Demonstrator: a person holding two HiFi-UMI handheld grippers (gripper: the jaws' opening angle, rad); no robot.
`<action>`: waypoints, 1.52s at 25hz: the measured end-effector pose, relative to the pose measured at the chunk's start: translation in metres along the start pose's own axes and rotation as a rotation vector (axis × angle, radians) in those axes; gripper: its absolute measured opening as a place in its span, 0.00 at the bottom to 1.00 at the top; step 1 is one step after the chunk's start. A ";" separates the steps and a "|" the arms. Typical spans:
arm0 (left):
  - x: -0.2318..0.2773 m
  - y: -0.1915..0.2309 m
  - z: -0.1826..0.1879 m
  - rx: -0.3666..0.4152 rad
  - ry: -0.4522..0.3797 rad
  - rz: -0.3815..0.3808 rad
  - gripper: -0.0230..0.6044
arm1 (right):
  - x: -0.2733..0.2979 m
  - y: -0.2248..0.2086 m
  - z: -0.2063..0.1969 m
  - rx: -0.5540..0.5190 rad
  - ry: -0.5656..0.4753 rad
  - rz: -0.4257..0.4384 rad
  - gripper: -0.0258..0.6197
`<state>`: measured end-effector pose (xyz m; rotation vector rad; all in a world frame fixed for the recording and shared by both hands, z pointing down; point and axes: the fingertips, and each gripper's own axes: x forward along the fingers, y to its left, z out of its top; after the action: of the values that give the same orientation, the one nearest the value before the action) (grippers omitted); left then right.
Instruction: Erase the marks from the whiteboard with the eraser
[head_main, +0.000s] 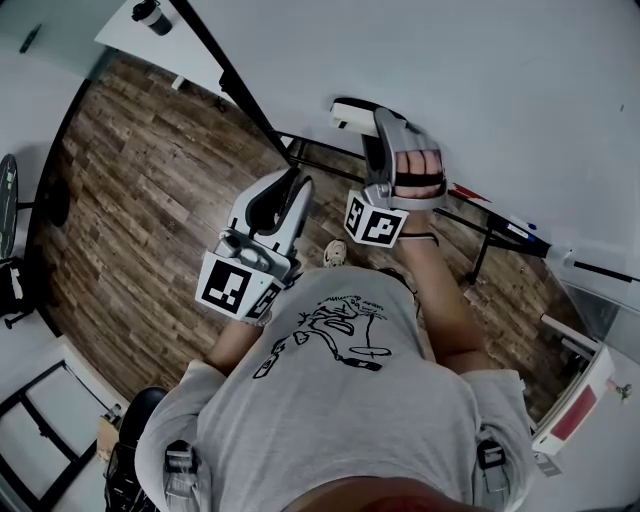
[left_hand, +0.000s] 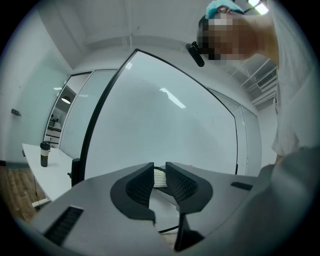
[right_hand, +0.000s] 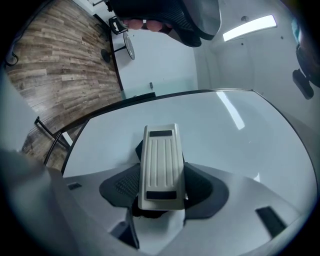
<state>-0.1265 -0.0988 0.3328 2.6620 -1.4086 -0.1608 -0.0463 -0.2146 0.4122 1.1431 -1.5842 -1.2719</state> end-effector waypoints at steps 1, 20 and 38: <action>0.000 0.001 0.000 0.000 0.001 0.003 0.17 | 0.000 0.004 0.001 -0.003 -0.004 0.006 0.44; -0.003 0.001 0.004 0.005 -0.002 0.039 0.17 | 0.008 0.085 0.006 -0.052 -0.018 0.225 0.44; -0.004 -0.010 0.008 0.009 -0.021 0.011 0.17 | -0.014 -0.072 0.017 0.124 -0.031 -0.015 0.44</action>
<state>-0.1218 -0.0899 0.3231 2.6677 -1.4330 -0.1828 -0.0467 -0.2031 0.3381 1.2186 -1.7001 -1.2204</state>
